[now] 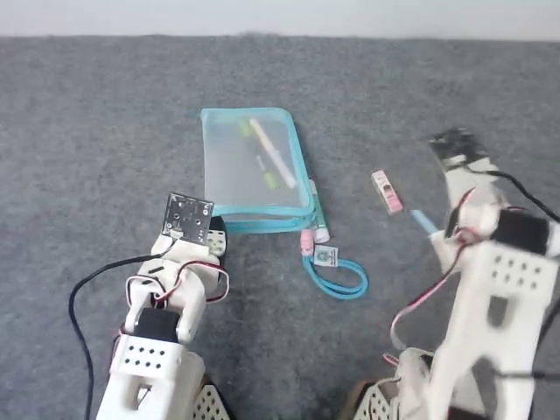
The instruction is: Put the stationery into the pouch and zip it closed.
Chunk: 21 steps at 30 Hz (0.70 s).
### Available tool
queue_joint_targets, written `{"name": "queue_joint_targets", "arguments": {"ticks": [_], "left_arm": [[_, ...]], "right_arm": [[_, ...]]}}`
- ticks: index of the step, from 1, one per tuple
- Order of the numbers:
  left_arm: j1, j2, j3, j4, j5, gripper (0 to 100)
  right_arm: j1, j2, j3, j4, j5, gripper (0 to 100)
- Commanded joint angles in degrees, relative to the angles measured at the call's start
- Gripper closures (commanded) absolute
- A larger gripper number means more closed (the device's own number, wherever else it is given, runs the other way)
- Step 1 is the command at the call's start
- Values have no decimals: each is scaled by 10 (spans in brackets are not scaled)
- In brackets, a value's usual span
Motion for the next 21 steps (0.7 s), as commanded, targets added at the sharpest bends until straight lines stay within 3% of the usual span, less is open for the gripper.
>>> {"name": "queue_joint_targets", "arguments": {"ticks": [1,5,9,14,21], "left_arm": [[0,-1,-11,-10,-1,988],[0,-1,-12,-5,-2,988],[2,-1,-12,-8,-2,988],[4,-1,-13,-8,-2,988],[4,-1,-13,-8,-2,988]], "right_arm": [[53,89,12,-100,9,992],[79,175,16,-145,17,990],[78,247,18,-124,67,968],[79,313,18,-134,67,883],[79,368,18,-170,66,887]]}}
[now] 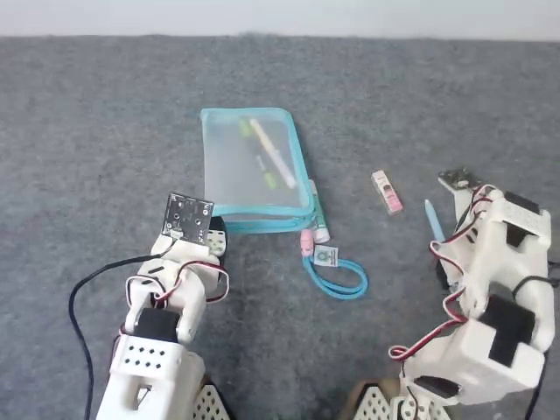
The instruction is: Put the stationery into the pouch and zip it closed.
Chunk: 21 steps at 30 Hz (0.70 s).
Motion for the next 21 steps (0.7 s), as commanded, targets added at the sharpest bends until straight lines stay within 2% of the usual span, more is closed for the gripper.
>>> {"name": "queue_joint_targets", "arguments": {"ticks": [1,6,9,16,21], "left_arm": [[4,-1,-13,-8,-2,988],[4,-1,-13,-8,-2,988],[4,-1,-13,-8,-2,987],[4,-1,-13,-8,-2,987],[5,-1,-12,-8,-2,987]], "right_arm": [[5,3,-3,-12,7,887],[7,10,-3,-12,7,898],[7,12,-3,-12,10,997],[7,-18,-21,11,2,991],[-8,-144,-48,88,-36,991]]}}
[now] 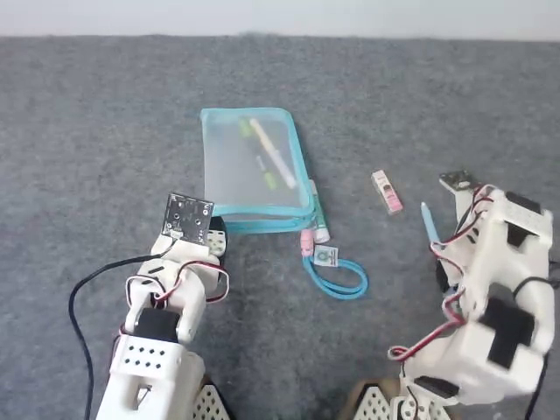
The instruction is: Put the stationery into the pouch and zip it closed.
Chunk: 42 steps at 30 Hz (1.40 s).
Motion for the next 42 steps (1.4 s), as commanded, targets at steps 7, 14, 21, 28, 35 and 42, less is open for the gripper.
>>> {"name": "queue_joint_targets", "arguments": {"ticks": [7,14,21,28,35,42], "left_arm": [[5,-1,-12,-8,-2,987],[2,-1,-12,-8,-2,987],[4,-1,-12,-8,-2,987],[5,-1,-14,-8,-2,987],[5,-1,-14,-8,-2,987],[6,-1,-14,-8,-2,987]], "right_arm": [[-138,-312,-39,171,-55,991],[-342,-409,-39,264,-101,991],[-495,-413,-33,267,-121,991],[-550,-328,-37,230,-160,991],[-548,-190,-104,193,-211,991],[-548,-70,-225,193,-227,991]]}}
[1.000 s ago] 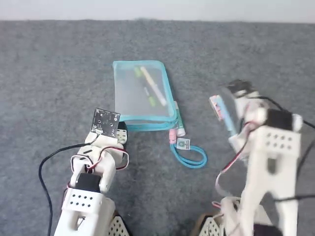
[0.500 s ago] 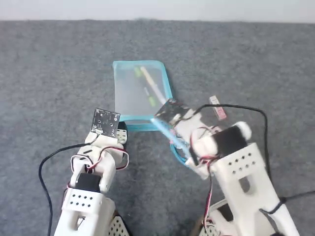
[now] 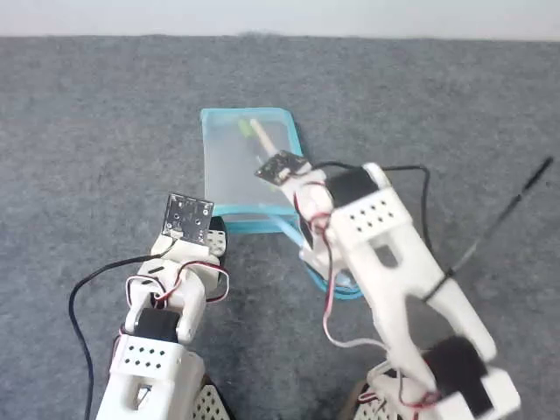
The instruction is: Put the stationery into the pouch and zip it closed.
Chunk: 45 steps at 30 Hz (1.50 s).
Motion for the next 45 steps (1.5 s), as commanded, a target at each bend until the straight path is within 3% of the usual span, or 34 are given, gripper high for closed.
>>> {"name": "queue_joint_targets", "arguments": {"ticks": [1,9,16,23,29,39,45], "left_arm": [[6,-1,-14,-9,-2,987],[69,-1,-14,-7,-11,987],[94,-1,-12,-8,-55,987],[92,-1,-12,-8,-55,987],[91,-1,-12,-8,-55,987],[91,-1,-12,-7,-55,987],[66,-1,-12,-9,-55,987]], "right_arm": [[-3,44,-90,-9,-26,991],[-4,214,-290,15,-108,990],[-10,316,-453,88,-119,967],[-29,307,-459,87,-114,757],[-18,255,-457,87,-113,757],[-35,184,-445,78,-47,757],[25,216,-433,74,-75,757]]}}
